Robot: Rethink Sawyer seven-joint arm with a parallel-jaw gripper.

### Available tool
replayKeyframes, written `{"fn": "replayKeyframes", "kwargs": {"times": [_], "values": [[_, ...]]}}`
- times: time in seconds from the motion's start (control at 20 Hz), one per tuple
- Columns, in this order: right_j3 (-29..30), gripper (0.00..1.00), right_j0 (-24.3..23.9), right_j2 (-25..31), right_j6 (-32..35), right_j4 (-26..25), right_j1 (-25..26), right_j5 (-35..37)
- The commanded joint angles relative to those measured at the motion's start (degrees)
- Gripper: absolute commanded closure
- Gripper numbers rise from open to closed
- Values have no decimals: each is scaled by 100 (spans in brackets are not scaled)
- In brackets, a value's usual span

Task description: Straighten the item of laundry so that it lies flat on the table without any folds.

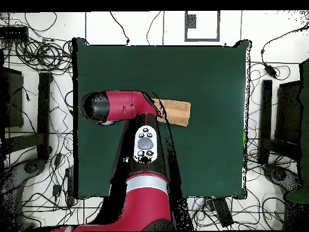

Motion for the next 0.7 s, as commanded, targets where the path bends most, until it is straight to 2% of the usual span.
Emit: {"fn": "replayKeyframes", "kwargs": {"times": [0.05, 0.7], "values": [[137, 0, 208, 438, 1125, 276, 408, -295], [-35, 0, 452, 120, 1447, 245, 929, -971]]}}
